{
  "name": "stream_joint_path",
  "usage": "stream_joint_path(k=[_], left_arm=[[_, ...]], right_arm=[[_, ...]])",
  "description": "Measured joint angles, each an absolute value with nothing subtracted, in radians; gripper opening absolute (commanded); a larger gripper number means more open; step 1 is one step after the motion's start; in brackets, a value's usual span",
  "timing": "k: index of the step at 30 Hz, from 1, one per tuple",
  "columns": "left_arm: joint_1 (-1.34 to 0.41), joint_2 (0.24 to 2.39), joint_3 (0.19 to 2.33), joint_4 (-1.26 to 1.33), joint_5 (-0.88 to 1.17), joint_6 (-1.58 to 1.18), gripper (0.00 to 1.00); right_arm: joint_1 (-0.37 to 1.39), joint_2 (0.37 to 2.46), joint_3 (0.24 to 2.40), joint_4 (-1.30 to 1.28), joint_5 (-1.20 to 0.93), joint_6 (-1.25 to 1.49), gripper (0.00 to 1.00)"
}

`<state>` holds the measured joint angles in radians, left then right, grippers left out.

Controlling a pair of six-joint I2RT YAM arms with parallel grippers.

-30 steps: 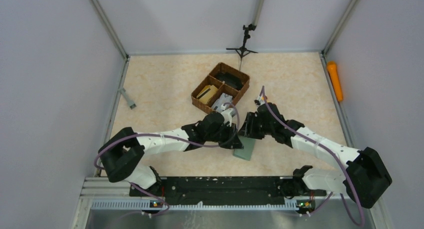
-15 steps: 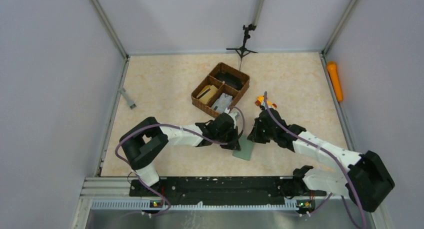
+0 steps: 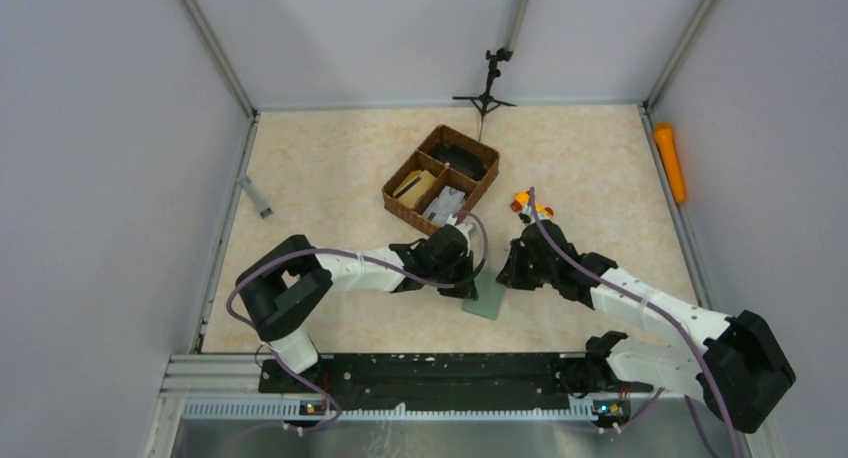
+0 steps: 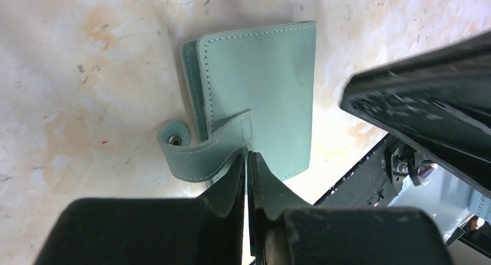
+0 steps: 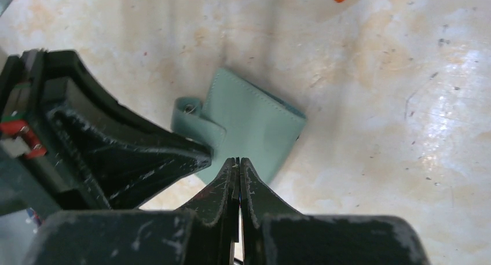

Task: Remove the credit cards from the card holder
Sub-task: Close the card holder at the center of the board, then reset both arms

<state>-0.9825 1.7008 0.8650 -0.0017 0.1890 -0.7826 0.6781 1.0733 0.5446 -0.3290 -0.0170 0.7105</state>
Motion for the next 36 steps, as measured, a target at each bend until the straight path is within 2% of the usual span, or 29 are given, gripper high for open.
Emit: stream_joint_path(k=[4, 5, 7, 8, 9, 10, 11, 12, 13, 14, 17, 21, 25, 30, 36], left_arm=[[-0.967, 1.681, 0.868, -0.034, 0.200, -0.782, 0.10], [-0.962, 1.668, 0.868, -0.045, 0.205, -0.781, 0.13], [-0.949, 1.614, 0.865, -0.072, 0.212, -0.776, 0.26], [-0.941, 1.578, 0.863, -0.086, 0.210, -0.767, 0.39], [-0.931, 1.535, 0.862, -0.104, 0.204, -0.759, 0.66], [-0.916, 1.482, 0.862, -0.132, 0.184, -0.751, 0.87], [-0.892, 1.422, 0.862, -0.162, 0.162, -0.737, 0.97], [-0.863, 1.369, 0.862, -0.187, 0.141, -0.719, 0.99], [-0.823, 1.317, 0.861, -0.210, 0.125, -0.712, 0.99], [-0.756, 1.252, 0.858, -0.239, 0.096, -0.702, 0.99], [-0.570, 1.149, 0.850, -0.281, 0.019, -0.669, 0.99], [-0.390, 1.085, 0.813, -0.303, -0.134, -0.624, 0.99], [-0.324, 1.012, 0.659, -0.189, -0.311, -0.543, 0.99], [-0.192, 1.029, 0.499, -0.002, -0.441, -0.413, 0.99], [-0.012, 1.145, 0.420, 0.300, -0.456, -0.337, 0.99]], right_arm=[[0.715, 1.046, 0.543, -0.331, -0.052, 0.710, 0.00], [0.727, 1.042, 0.541, -0.331, -0.054, 0.710, 0.00], [0.740, 1.022, 0.536, -0.346, -0.044, 0.710, 0.00], [0.744, 1.005, 0.538, -0.361, -0.017, 0.707, 0.00], [0.744, 0.985, 0.543, -0.377, 0.018, 0.703, 0.03], [0.744, 0.968, 0.554, -0.399, 0.054, 0.698, 0.08], [0.744, 0.952, 0.572, -0.423, 0.100, 0.690, 0.19], [0.744, 0.934, 0.598, -0.442, 0.163, 0.677, 0.45], [0.743, 0.916, 0.620, -0.447, 0.218, 0.668, 0.66], [0.742, 0.888, 0.644, -0.439, 0.297, 0.640, 0.73], [0.722, 0.805, 0.647, -0.354, 0.465, 0.589, 0.83], [0.646, 0.701, 0.522, -0.105, 0.634, 0.488, 0.87], [0.532, 0.748, 0.409, 0.145, 0.711, 0.371, 0.91], [0.263, 0.875, 0.311, 0.372, 0.670, 0.330, 0.90], [0.205, 1.007, 0.156, 0.703, 0.616, 0.154, 0.91]])
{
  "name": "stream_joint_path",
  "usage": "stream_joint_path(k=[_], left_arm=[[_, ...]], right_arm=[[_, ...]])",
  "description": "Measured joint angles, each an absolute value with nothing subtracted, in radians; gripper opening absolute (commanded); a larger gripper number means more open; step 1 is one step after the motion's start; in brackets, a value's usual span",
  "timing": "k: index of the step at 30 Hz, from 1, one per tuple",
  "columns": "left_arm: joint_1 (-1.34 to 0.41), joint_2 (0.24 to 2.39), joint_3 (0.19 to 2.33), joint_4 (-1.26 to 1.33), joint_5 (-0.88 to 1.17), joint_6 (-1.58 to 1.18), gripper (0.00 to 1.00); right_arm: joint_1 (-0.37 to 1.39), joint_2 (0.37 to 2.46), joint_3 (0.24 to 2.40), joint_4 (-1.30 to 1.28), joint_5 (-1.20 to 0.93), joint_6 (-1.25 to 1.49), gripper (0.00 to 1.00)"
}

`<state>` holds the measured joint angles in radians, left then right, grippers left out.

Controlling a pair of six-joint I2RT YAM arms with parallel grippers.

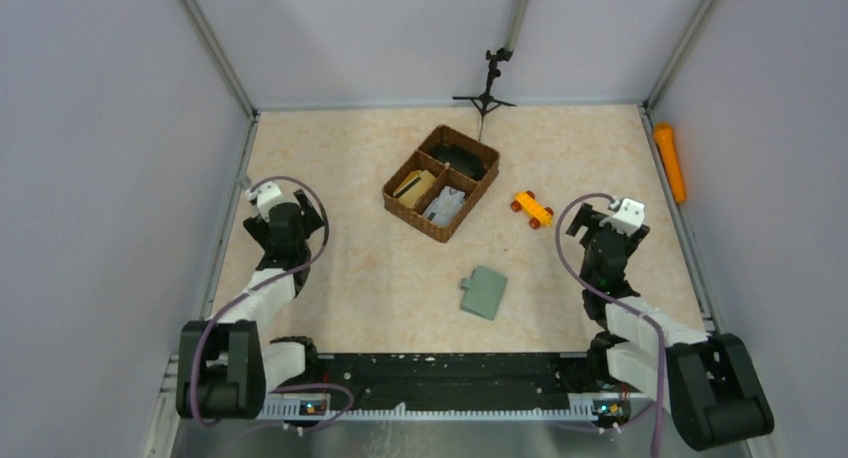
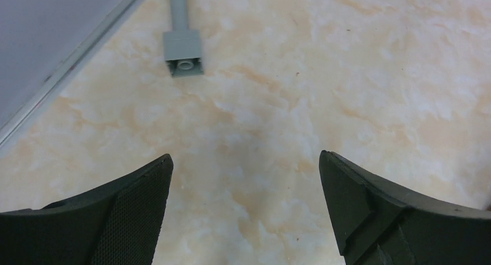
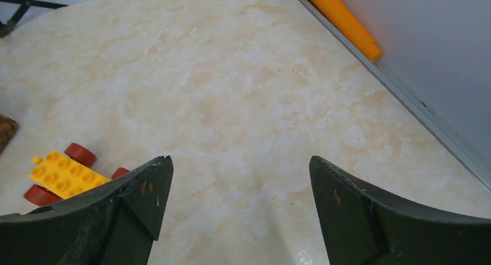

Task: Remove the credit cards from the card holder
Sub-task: Reset both arms

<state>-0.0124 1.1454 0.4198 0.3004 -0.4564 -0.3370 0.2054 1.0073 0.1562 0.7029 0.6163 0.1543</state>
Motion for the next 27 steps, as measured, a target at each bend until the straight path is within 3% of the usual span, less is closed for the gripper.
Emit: stream_joint_path(k=[3, 7, 11, 13, 15, 20, 22, 27], left_arm=[[0.003, 1.254, 0.359, 0.516, -0.412, -0.283, 0.99], [0.040, 1.311, 0.330, 0.609, -0.380, -0.247, 0.93], [0.056, 1.335, 0.329, 0.730, -0.339, -0.202, 0.88], [0.058, 1.376, 0.313, 0.843, -0.299, -0.176, 0.95], [0.058, 1.438, 0.286, 0.952, -0.247, -0.141, 0.96], [0.059, 1.471, 0.285, 0.954, -0.143, -0.093, 0.99], [0.059, 1.471, 0.302, 0.949, -0.119, -0.078, 0.99], [0.059, 1.470, 0.311, 0.948, -0.085, -0.058, 0.99]], right_arm=[[0.191, 1.149, 0.116, 0.888, 0.592, 0.087, 0.91], [0.174, 1.342, 0.072, 1.141, 0.579, 0.050, 0.91], [0.143, 1.369, 0.065, 1.203, 0.532, 0.044, 0.93], [0.125, 1.386, 0.066, 1.253, 0.495, 0.044, 0.89], [0.113, 1.436, 0.068, 1.311, 0.464, 0.041, 0.79], [0.099, 1.458, 0.131, 1.245, 0.386, 0.035, 0.79], [0.098, 1.458, 0.152, 1.240, 0.368, 0.035, 0.97], [0.096, 1.459, 0.154, 1.223, 0.347, 0.032, 0.99]])
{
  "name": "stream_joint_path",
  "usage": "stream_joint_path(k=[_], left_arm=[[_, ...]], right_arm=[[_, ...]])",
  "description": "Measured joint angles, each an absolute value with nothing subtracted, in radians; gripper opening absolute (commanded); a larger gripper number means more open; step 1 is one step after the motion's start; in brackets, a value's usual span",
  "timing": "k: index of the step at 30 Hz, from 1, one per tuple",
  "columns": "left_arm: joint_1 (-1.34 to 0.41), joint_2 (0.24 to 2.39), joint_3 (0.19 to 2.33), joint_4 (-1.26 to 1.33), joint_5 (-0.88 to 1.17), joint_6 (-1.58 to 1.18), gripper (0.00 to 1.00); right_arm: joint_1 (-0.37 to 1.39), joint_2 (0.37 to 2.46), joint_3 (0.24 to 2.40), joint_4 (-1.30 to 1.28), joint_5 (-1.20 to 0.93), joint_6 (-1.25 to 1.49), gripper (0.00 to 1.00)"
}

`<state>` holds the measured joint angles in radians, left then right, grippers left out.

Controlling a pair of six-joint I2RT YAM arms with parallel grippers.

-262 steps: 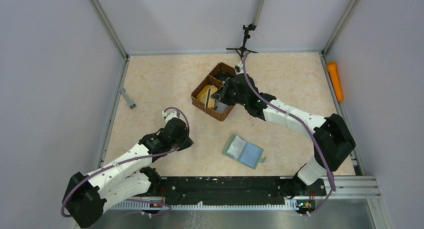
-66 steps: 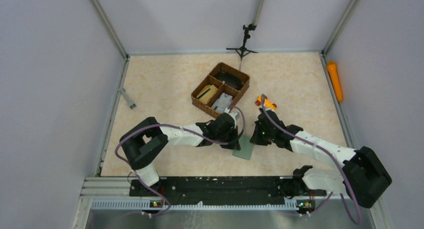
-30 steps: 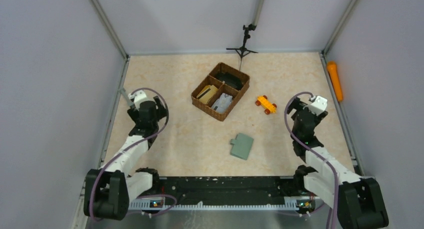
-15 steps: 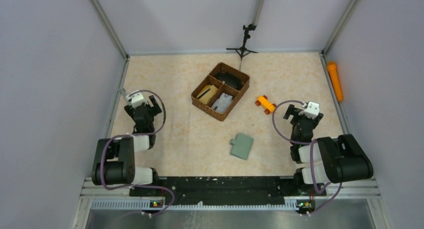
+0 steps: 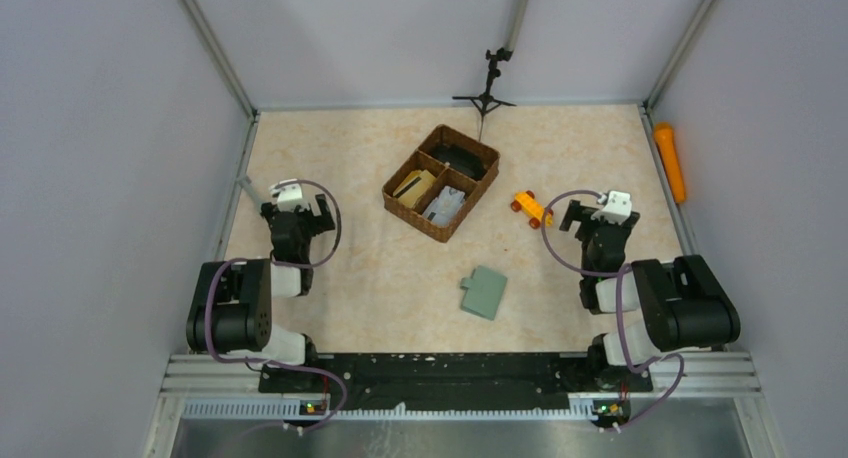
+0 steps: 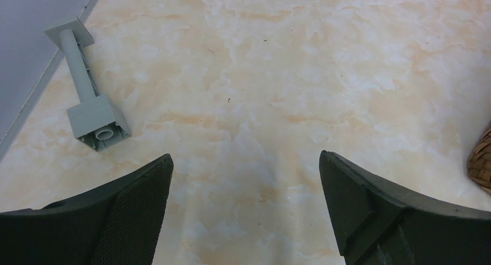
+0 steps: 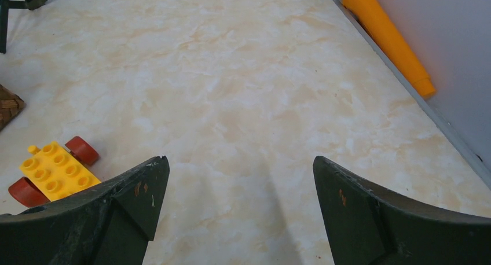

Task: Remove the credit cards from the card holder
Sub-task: Reset both arms

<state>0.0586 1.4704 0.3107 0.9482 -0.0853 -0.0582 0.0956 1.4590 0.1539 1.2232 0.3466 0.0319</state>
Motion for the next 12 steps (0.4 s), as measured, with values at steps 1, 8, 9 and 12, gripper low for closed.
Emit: stream_joint_path(k=[1, 8, 9, 12], left_arm=[[0.059, 1.470, 0.311, 0.949, -0.084, -0.057, 0.99], [0.059, 1.470, 0.311, 0.947, -0.075, -0.052, 0.99], [0.059, 1.470, 0.311, 0.947, -0.075, -0.053, 0.99], [0.059, 1.470, 0.311, 0.946, -0.074, -0.052, 0.99]], right_arm=[[0.096, 1.459, 0.154, 1.222, 0.344, 0.031, 0.99], [0.096, 1.460, 0.154, 1.218, 0.338, 0.030, 0.99], [0.096, 1.460, 0.154, 1.218, 0.338, 0.030, 0.99], [0.096, 1.460, 0.154, 1.218, 0.338, 0.030, 0.99]])
